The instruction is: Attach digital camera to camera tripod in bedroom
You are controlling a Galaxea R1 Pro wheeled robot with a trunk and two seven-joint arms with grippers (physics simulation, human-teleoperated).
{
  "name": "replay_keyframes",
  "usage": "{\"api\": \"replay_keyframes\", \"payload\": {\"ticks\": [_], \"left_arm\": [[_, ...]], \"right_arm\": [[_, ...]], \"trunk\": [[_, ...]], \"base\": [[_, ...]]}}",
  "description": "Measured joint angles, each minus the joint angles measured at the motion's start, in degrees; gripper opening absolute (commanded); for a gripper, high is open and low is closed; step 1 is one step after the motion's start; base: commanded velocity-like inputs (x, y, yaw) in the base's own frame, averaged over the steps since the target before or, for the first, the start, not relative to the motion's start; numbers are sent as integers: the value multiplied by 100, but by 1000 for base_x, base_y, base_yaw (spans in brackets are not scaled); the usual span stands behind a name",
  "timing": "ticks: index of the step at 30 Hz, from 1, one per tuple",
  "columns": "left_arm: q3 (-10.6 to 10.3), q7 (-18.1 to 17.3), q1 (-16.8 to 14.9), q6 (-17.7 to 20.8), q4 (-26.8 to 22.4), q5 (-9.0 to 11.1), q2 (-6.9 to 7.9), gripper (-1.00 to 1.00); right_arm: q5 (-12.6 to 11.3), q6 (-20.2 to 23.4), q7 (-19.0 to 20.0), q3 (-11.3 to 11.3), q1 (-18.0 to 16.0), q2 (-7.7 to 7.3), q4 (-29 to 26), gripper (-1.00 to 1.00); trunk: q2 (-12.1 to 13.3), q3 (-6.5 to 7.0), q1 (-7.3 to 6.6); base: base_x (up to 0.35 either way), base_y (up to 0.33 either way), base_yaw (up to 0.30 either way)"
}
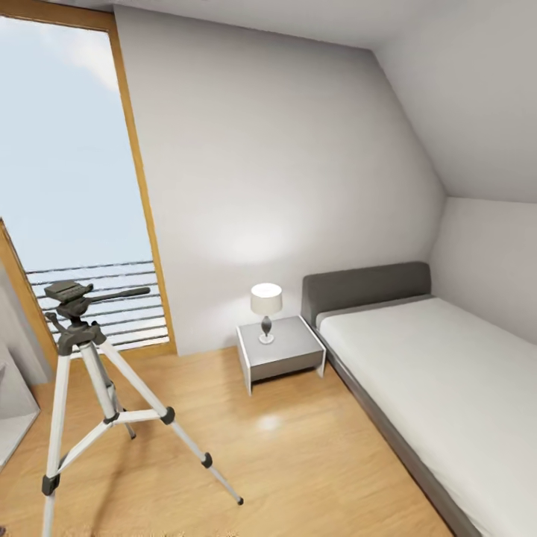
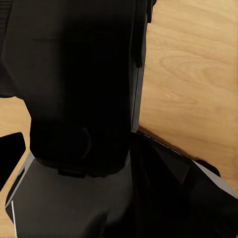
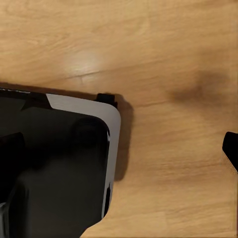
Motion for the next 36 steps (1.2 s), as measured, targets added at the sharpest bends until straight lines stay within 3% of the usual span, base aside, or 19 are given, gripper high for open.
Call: {"api": "replay_keyframes", "payload": {"ticks": [36], "left_arm": [[5, -1, 0, 6, 2, 23, -20, -100]], "right_arm": [[-1, 5, 9, 0, 1, 0, 1, 100]], "trunk": [[0, 0, 0]], "base": [[0, 0, 279]]}}
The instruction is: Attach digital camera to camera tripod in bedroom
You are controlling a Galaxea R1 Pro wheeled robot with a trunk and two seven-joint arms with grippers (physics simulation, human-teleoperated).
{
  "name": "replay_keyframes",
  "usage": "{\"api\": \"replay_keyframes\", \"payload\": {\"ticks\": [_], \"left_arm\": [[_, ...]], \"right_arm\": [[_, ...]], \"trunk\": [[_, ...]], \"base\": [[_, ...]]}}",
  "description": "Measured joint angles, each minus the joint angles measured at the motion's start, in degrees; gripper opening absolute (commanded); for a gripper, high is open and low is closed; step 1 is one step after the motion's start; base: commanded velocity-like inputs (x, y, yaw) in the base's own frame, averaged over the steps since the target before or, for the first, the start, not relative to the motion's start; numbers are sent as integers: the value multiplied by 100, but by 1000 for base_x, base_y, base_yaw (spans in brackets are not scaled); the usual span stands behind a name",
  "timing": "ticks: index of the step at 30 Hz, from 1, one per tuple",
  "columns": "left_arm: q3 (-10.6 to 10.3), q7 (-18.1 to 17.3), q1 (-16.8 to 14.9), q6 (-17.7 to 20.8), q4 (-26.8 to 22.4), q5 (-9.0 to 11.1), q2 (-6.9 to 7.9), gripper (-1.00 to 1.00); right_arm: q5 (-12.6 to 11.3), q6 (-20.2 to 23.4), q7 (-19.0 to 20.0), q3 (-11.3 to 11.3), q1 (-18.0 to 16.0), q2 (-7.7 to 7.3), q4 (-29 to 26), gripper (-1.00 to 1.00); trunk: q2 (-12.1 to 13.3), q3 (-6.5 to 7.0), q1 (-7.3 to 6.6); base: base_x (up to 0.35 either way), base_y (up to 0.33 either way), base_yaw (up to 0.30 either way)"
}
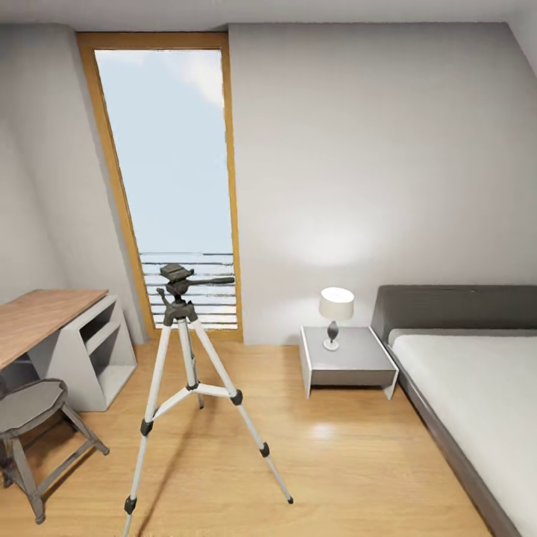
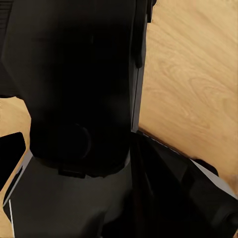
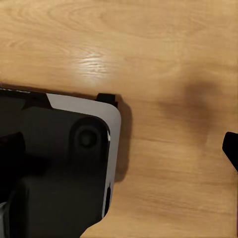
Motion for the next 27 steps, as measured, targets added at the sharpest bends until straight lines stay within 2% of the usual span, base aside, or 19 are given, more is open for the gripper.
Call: {"api": "replay_keyframes", "payload": {"ticks": [7, 18, 27], "left_arm": [[5, 0, 0, 0, 4, 0, -2, -100], [7, 1, 0, 6, 4, 0, -83, -100], [0, 1, 1, 8, -1, -17, -103, -100]], "right_arm": [[-6, 8, 14, 0, -1, 0, 5, 100], [-16, 16, 9, 0, -2, 0, 6, 100], [-16, 31, 9, 0, -2, 0, 7, 100]], "trunk": [[0, 0, 0], [0, 0, 0], [0, 0, -1]], "base": [[0, 0, 279], [2, 0, 279], [91, -57, 275]]}}
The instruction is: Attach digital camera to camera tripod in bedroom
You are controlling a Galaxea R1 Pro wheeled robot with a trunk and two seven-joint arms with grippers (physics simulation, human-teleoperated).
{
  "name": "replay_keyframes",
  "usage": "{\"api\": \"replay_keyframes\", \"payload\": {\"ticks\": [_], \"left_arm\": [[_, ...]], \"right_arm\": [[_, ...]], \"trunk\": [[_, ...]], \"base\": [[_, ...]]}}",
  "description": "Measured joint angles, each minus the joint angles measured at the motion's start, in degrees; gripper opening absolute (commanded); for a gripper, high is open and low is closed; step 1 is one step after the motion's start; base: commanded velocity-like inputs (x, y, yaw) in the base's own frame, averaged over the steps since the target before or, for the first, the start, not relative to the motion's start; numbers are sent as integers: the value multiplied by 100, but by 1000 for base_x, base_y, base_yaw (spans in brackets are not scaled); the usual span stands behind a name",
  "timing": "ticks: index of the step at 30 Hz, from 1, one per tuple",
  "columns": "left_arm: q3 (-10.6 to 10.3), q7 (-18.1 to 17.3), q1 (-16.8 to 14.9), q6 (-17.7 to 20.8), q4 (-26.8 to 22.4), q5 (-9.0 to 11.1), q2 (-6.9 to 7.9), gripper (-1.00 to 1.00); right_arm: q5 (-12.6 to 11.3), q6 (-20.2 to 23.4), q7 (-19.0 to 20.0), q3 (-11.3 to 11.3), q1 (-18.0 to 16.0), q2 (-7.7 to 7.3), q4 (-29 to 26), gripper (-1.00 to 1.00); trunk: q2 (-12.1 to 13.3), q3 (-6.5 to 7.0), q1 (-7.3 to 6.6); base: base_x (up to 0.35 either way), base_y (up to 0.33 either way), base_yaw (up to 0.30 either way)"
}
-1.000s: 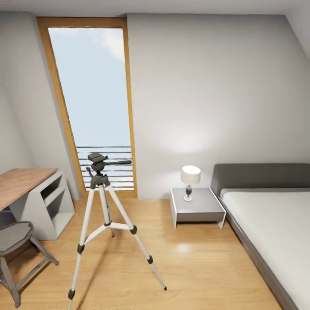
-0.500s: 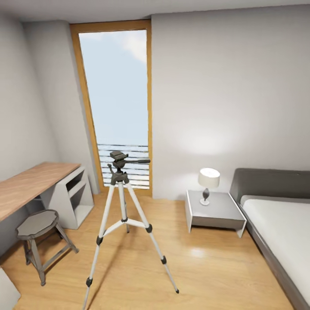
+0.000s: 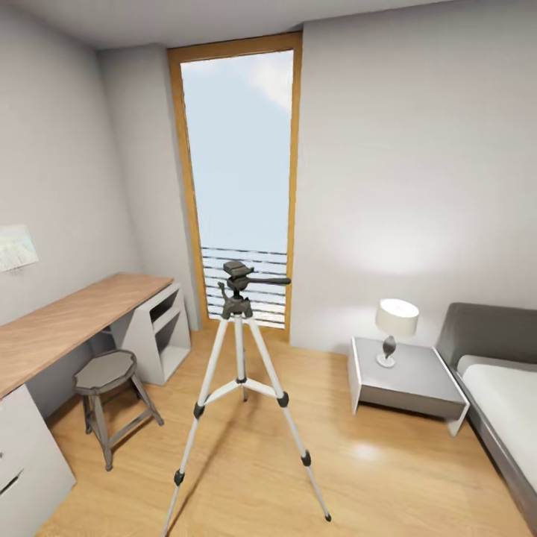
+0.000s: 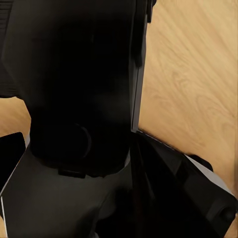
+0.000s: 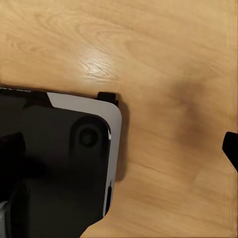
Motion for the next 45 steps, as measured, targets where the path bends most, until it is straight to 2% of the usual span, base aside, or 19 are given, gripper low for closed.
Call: {"api": "replay_keyframes", "payload": {"ticks": [8, 24, 37, 45], "left_arm": [[-1, -1, 0, 0, -2, -12, -9, -100], [0, -1, -1, -7, -1, -21, -12, -100], [1, 0, -1, -8, -1, -26, -12, -100], [6, -1, -1, -8, -1, -18, -12, -100]], "right_arm": [[-5, 8, 0, 0, 0, 0, 0, 100], [-9, -24, -15, -1, 1, -37, -2, 100], [-4, -25, -8, -1, 1, -31, -2, 100], [-1, -14, -2, 0, 5, 3, -2, 100]], "trunk": [[-1, 0, -1], [0, 0, -1], [-1, 0, 2], [0, 0, 1]], "base": [[178, -149, 237], [223, -168, 18], [31, -26, 0], [2, -199, 0]]}}
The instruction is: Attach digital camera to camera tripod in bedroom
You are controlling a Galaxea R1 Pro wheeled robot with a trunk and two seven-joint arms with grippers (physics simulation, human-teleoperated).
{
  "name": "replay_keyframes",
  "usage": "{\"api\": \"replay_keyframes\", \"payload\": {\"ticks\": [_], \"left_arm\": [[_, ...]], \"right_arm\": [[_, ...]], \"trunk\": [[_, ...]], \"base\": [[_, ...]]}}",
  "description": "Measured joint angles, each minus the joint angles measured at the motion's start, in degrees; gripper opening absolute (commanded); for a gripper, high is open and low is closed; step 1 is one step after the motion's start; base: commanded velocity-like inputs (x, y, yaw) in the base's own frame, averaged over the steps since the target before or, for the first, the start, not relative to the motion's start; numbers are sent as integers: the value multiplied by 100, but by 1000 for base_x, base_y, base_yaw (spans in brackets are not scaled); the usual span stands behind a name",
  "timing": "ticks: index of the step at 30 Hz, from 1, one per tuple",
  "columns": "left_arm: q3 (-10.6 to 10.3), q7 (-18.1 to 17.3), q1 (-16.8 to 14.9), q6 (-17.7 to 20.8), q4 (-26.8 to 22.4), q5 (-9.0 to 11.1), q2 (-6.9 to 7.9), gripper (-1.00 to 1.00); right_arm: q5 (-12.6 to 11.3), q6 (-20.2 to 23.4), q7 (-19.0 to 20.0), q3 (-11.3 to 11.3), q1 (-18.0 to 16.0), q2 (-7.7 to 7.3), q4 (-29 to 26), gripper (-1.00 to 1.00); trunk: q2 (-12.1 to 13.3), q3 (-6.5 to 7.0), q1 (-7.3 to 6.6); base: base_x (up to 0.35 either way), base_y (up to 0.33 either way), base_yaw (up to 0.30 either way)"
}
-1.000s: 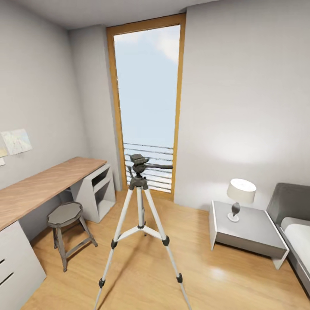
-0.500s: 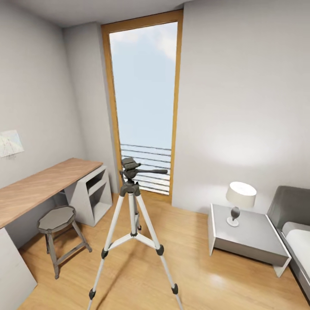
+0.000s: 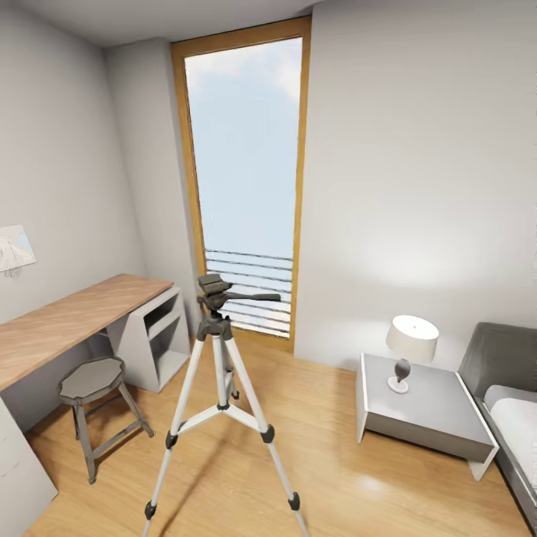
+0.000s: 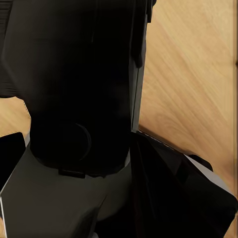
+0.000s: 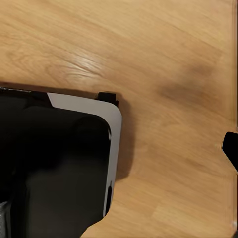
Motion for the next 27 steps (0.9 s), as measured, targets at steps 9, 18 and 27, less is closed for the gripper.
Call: {"api": "replay_keyframes", "payload": {"ticks": [9, 18, 27], "left_arm": [[2, 0, 1, 0, -1, 18, 8, -100], [1, 0, 0, 0, -1, 25, 9, -100], [1, 0, 1, 0, -1, 26, 9, -100]], "right_arm": [[0, 2, -2, 0, -2, 4, 1, 100], [0, 2, -5, 0, -4, -2, 1, 100], [0, 2, -6, 0, -4, -2, 1, 100]], "trunk": [[0, 0, 0], [0, 0, 0], [0, 0, 0]], "base": [[0, -193, 145], [0, -30, 256], [0, -3, 268]]}}
